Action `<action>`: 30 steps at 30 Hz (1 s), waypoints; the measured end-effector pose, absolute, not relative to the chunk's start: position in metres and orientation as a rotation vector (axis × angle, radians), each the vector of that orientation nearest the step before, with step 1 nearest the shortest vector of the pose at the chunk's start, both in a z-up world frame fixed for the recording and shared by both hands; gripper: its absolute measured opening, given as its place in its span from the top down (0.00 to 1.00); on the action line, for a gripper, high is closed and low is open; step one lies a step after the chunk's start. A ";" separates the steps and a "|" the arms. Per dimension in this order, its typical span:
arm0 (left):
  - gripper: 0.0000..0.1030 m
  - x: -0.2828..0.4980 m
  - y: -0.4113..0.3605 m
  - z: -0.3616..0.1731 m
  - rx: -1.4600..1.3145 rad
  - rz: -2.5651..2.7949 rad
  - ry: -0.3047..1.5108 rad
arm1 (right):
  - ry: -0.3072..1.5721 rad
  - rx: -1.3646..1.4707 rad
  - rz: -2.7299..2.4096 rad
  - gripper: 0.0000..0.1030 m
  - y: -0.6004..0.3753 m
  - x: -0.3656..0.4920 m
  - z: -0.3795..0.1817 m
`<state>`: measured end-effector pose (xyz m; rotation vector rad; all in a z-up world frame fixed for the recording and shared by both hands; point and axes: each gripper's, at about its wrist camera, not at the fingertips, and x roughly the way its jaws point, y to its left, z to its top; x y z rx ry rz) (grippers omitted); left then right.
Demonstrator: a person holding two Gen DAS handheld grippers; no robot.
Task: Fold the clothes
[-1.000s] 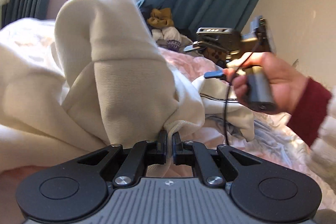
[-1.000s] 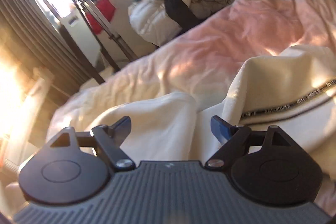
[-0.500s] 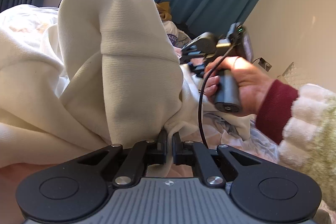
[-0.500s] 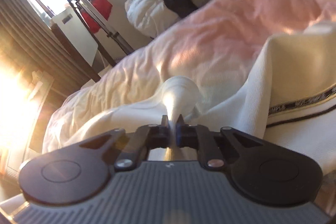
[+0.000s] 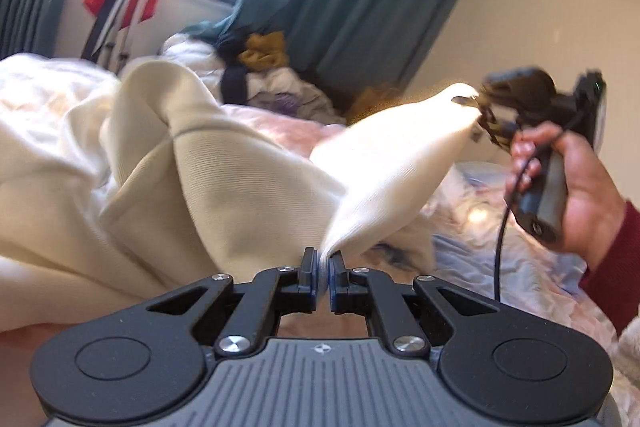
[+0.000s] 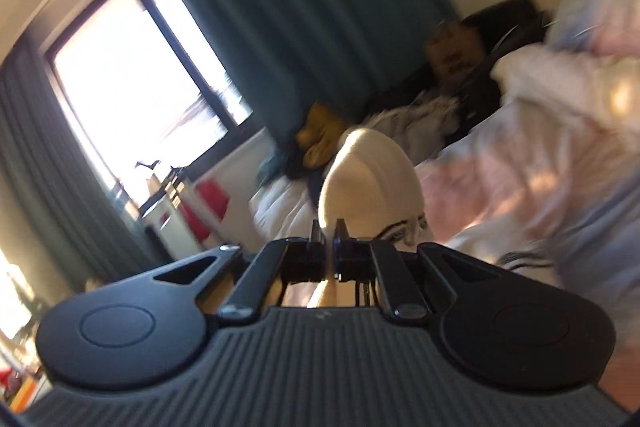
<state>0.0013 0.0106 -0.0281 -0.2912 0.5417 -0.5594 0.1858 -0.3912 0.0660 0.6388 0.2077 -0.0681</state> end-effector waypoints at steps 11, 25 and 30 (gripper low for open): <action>0.83 -0.042 -0.075 -0.044 -0.066 -0.734 0.645 | 0.313 0.806 -0.658 0.93 -0.502 0.098 -0.038; 0.45 -0.026 -0.042 -0.020 -0.156 -0.639 0.739 | 0.356 0.596 -1.062 0.94 -0.537 0.089 -0.066; 0.36 -0.006 -0.027 -0.019 -0.192 -0.537 0.844 | 0.472 0.667 -1.071 0.91 -0.543 0.090 -0.079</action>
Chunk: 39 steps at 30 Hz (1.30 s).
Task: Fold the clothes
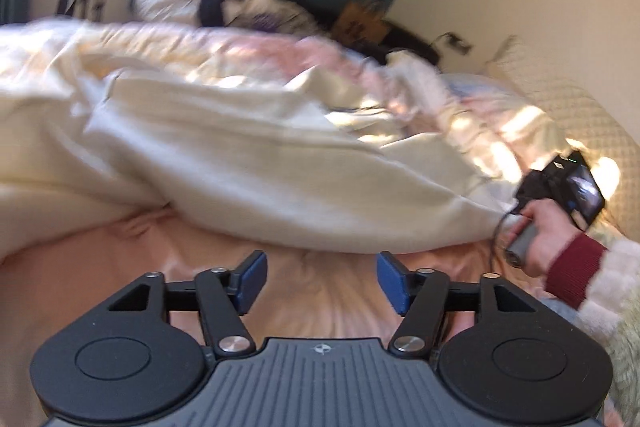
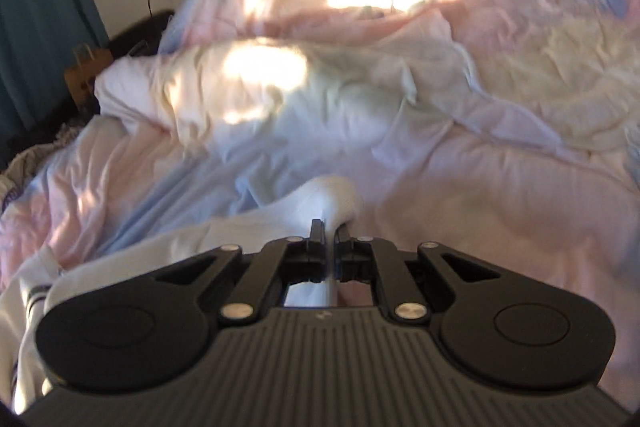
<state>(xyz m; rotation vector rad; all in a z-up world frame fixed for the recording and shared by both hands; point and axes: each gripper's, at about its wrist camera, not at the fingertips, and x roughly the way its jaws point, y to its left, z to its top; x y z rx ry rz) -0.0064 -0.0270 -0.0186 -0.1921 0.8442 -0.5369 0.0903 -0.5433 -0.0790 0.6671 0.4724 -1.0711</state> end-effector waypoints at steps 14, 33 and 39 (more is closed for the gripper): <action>0.23 0.022 -0.003 -0.034 -0.222 -0.335 0.910 | 0.351 0.382 -0.742 0.38 -0.449 0.100 -0.013; 0.23 0.039 0.092 0.003 -0.500 -0.233 0.798 | 0.802 0.464 -0.205 0.38 -0.331 0.152 -0.094; 0.23 0.067 0.204 0.026 -0.811 -0.120 0.738 | 0.792 0.460 -0.204 0.37 -0.329 0.155 -0.095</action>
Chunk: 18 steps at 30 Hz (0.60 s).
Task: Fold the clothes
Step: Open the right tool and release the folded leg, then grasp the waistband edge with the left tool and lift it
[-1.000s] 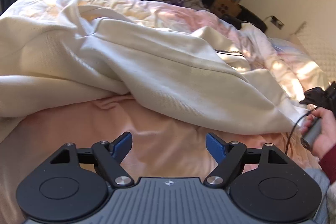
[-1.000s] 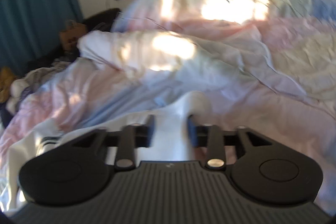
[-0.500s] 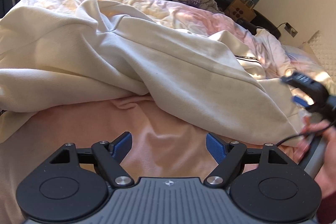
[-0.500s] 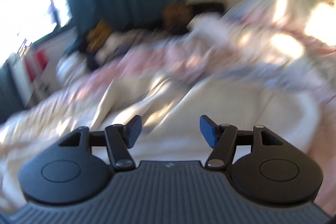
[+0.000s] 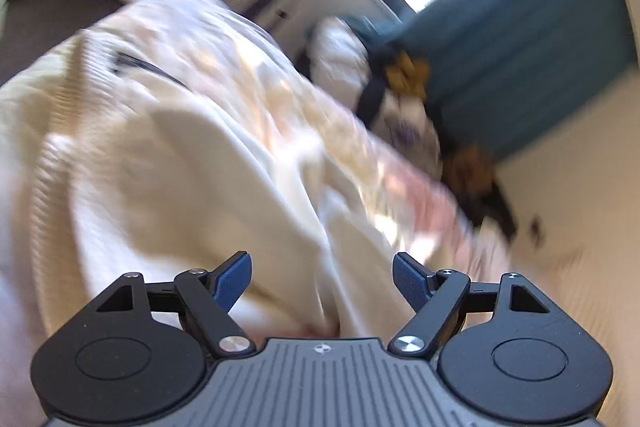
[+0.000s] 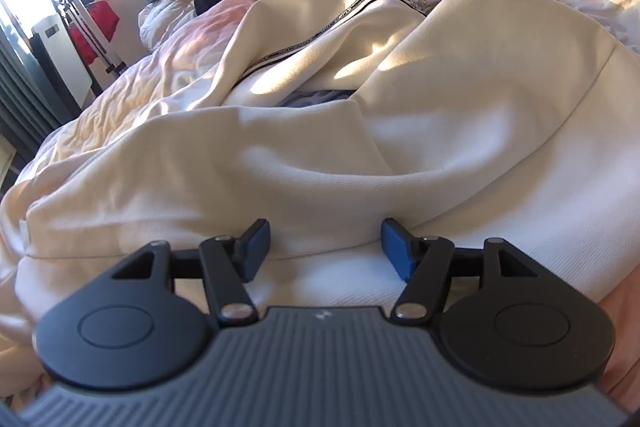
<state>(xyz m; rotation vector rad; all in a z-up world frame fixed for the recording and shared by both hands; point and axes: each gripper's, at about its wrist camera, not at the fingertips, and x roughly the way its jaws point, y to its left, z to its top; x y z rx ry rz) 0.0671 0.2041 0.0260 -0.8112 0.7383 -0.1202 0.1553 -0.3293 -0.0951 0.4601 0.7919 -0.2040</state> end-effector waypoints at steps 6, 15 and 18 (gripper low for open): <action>0.23 0.121 0.301 0.008 -0.908 0.092 0.761 | 0.746 0.449 -0.210 0.36 -0.333 0.162 -0.095; 0.30 0.208 0.348 -0.042 -1.026 0.089 0.798 | 0.687 0.339 -0.225 0.36 -0.320 0.181 -0.098; 0.42 0.231 0.353 -0.054 -1.027 0.109 0.790 | 0.681 0.332 -0.226 0.36 -0.320 0.184 -0.101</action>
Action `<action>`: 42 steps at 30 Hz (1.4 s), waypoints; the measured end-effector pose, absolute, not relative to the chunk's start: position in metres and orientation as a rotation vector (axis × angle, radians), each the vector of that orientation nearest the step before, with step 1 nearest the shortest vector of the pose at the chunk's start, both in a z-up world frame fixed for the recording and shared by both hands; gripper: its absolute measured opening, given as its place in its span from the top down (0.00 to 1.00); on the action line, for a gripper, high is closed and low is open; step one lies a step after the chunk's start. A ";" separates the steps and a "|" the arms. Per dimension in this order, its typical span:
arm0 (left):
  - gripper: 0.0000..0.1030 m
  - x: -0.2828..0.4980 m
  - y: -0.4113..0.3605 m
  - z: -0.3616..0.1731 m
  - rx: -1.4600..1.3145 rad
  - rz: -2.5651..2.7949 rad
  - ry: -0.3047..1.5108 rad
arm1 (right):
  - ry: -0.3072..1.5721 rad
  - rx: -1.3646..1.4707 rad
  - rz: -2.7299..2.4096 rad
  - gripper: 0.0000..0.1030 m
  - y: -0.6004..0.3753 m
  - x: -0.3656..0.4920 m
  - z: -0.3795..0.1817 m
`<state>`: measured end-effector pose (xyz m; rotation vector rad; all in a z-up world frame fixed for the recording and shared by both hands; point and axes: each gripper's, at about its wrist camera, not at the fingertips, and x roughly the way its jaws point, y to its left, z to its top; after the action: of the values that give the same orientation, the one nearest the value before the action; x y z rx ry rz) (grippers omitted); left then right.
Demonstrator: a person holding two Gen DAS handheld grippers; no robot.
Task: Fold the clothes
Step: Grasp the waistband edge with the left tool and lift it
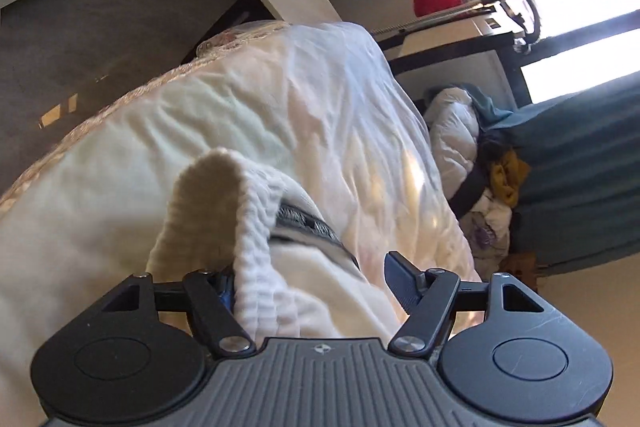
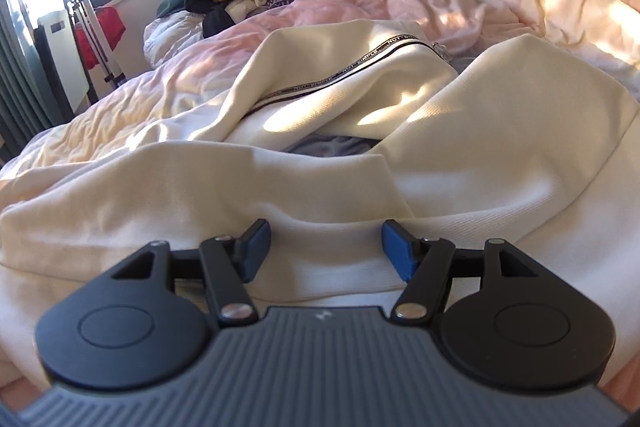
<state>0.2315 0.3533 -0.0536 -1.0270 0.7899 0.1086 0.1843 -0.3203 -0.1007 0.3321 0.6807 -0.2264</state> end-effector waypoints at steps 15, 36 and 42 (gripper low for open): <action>0.89 0.325 0.365 0.097 -0.767 0.180 0.542 | 0.591 0.274 -0.230 0.36 -0.306 0.182 -0.092; 0.23 0.288 0.323 0.076 -0.599 0.147 0.593 | 0.522 0.268 -0.156 0.38 -0.295 0.201 -0.099; 0.23 0.171 0.284 0.061 -0.729 0.127 0.627 | 0.456 0.323 -0.148 0.38 -0.311 0.180 -0.080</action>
<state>0.1708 0.2843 0.0609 -0.7292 0.6270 0.1273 0.1795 -0.3105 -0.0798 0.3234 0.4565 -0.1479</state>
